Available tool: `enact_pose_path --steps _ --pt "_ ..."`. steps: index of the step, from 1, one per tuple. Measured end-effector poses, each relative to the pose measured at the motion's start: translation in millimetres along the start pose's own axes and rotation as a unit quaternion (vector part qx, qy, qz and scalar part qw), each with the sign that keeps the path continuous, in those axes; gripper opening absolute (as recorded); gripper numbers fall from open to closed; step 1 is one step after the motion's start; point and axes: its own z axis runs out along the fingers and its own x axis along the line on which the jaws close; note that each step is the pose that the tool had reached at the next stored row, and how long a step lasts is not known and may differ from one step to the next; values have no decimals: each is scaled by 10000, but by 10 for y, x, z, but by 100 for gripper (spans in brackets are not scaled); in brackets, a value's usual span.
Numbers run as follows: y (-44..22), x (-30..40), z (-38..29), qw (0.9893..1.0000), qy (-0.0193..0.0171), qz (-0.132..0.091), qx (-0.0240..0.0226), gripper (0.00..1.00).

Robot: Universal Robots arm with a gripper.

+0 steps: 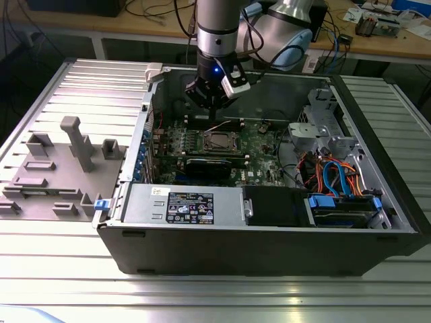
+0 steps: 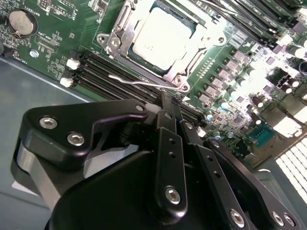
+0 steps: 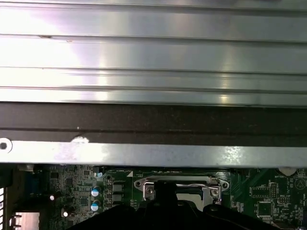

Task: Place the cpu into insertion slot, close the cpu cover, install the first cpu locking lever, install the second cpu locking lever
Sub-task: 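Install the first cpu locking lever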

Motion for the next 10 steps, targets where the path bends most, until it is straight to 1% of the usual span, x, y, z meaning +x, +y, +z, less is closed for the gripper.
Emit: enact_pose_path --steps 5,7,10 --pt "7 -24 20 10000 1 8 1 11" --pt "6 -34 36 9999 -3 123 -9 11" --pt "6 -46 55 9999 -2 133 -15 11"
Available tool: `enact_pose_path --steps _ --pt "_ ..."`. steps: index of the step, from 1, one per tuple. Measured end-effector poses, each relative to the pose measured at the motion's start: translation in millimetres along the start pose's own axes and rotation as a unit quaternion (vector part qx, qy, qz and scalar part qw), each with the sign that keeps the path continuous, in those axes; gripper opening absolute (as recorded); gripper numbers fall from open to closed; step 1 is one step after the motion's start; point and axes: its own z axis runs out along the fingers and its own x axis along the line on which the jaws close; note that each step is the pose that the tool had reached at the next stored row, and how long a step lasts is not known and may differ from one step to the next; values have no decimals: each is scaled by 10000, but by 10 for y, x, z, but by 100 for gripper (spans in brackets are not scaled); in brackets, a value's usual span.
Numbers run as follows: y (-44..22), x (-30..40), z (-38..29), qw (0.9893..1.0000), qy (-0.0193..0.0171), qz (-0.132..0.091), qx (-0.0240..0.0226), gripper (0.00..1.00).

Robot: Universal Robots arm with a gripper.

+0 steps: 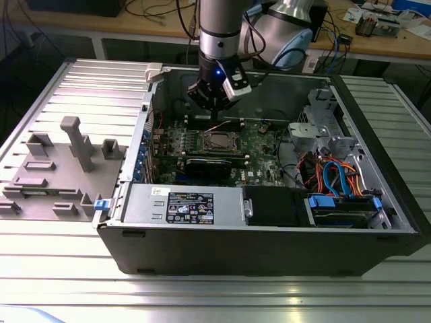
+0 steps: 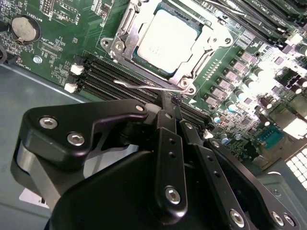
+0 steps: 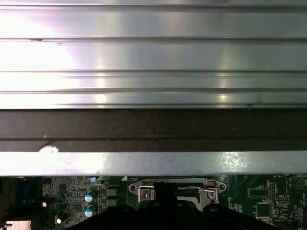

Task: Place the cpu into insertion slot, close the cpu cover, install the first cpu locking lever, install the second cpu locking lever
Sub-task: 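Install the first cpu locking lever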

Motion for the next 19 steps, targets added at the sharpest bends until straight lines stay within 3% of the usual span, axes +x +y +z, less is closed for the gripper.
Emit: enact_pose_path --steps 4,8,19 --pt "2 -9 22 10000 1 -3 1 11" --pt "5 -11 38 9999 4 -166 -2 11" --pt "41 -76 73 9999 4 -169 -3 11"
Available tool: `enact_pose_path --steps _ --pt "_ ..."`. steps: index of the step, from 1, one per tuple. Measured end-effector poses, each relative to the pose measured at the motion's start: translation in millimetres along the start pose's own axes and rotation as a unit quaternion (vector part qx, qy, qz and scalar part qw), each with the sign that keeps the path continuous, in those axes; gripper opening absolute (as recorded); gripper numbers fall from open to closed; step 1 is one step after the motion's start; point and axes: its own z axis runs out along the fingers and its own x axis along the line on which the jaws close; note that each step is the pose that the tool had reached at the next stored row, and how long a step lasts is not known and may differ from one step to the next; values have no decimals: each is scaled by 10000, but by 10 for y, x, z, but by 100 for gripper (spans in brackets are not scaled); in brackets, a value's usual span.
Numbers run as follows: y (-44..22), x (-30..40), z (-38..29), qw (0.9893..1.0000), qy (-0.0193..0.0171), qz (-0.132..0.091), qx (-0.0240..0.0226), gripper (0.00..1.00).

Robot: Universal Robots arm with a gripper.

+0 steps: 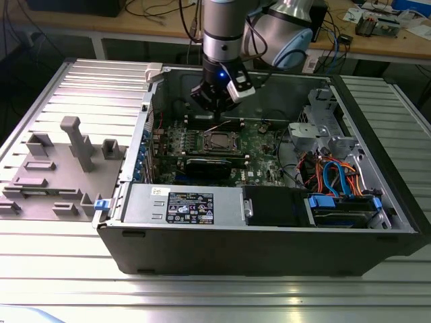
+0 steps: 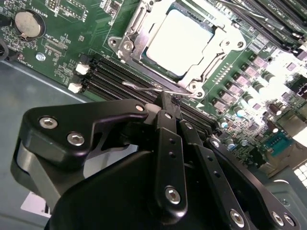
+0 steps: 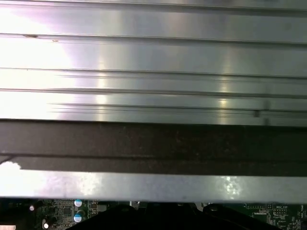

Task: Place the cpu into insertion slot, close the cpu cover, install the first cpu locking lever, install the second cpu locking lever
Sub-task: 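Install the first cpu locking lever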

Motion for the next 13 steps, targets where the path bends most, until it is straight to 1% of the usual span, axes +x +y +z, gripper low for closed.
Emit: enact_pose_path --steps 3,6,13 --pt "-1 -27 6 10000 0 23 0 11" --pt "-1 -53 14 10000 0 37 -13 11" --pt "-1 -110 33 10000 0 39 -13 11"
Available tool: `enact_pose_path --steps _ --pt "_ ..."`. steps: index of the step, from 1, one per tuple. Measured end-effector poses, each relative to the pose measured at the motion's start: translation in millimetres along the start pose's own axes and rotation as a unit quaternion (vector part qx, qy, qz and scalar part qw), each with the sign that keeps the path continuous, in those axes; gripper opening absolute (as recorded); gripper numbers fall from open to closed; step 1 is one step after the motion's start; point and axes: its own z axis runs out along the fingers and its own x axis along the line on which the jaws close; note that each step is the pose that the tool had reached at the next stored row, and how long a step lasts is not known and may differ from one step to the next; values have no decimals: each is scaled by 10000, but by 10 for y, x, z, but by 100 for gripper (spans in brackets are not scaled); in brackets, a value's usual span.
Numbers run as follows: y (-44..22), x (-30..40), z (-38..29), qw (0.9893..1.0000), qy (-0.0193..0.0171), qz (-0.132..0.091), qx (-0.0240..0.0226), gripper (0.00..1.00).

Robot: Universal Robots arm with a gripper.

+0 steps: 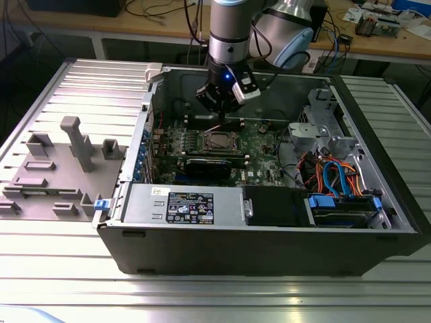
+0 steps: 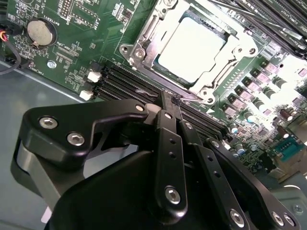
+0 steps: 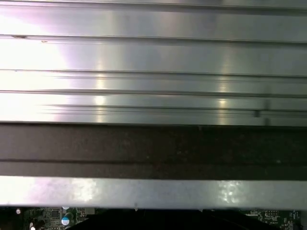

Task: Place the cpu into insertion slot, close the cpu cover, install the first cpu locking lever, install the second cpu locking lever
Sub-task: 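Install the first cpu locking lever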

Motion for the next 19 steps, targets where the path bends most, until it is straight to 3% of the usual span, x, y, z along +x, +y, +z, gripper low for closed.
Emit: enact_pose_path --steps 6,19 --pt "-1 -55 30 10000 0 2 0 11" --pt "-4 -99 98 10000 0 4 0 11"
